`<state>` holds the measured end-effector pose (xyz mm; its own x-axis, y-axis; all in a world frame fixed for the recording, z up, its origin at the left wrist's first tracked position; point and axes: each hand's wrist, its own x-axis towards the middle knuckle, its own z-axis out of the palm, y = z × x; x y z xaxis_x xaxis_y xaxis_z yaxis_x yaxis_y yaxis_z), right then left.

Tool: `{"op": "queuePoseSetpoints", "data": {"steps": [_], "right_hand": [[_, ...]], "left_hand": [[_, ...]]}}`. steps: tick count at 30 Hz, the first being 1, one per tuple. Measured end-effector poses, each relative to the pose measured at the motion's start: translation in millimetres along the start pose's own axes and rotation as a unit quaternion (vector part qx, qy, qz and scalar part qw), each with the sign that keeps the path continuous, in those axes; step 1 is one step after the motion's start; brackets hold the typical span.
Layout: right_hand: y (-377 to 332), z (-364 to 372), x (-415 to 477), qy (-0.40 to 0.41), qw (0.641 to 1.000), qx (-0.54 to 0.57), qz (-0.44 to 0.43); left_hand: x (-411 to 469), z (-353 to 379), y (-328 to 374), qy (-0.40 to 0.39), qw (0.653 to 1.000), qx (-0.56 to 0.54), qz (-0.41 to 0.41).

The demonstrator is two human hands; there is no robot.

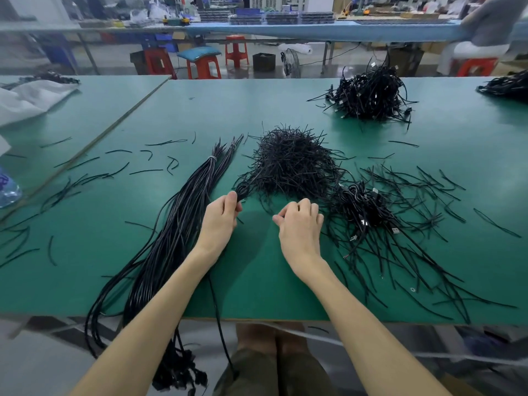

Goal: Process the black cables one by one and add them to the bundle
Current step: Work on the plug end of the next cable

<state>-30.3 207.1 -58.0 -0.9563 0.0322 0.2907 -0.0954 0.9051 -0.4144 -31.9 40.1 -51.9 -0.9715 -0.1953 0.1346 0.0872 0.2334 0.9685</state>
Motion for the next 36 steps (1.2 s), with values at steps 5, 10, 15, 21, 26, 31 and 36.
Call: {"op": "queuePoseSetpoints", "data": {"steps": [5,10,15,21,26,31,36], "right_hand": [[-2.2,1.3,0.1,-0.011,0.999,-0.034,-0.012],[2.6,-4.5,3.4,0.01,0.987,0.15,0.054],[0.9,-14.1,-0.3,0.056,0.932,0.357,0.037],[-7.0,-17.1,-14.3,0.142,0.936,0.294,-0.134],[-10.8,-16.0,-15.5,0.093,0.955,0.238,-0.148],[-9.3,-16.6,-13.4,0.066,0.956,0.255,-0.129],[-11.0,-12.8,-14.7,0.058,0.958,0.229,-0.162]], "left_hand": [[-0.3,2.4,-2.2,-0.008,0.999,0.032,0.01],[-0.3,2.6,-2.8,-0.01,0.999,0.042,0.016],[0.0,3.0,-1.6,-0.008,0.997,0.074,0.029],[-0.7,5.7,2.7,-0.001,0.993,0.114,0.034],[-5.0,7.0,5.2,-0.041,0.985,0.146,0.082],[-7.7,7.2,4.8,-0.063,0.984,0.123,0.109],[-6.9,8.1,5.8,-0.08,0.987,0.088,0.107]]}}
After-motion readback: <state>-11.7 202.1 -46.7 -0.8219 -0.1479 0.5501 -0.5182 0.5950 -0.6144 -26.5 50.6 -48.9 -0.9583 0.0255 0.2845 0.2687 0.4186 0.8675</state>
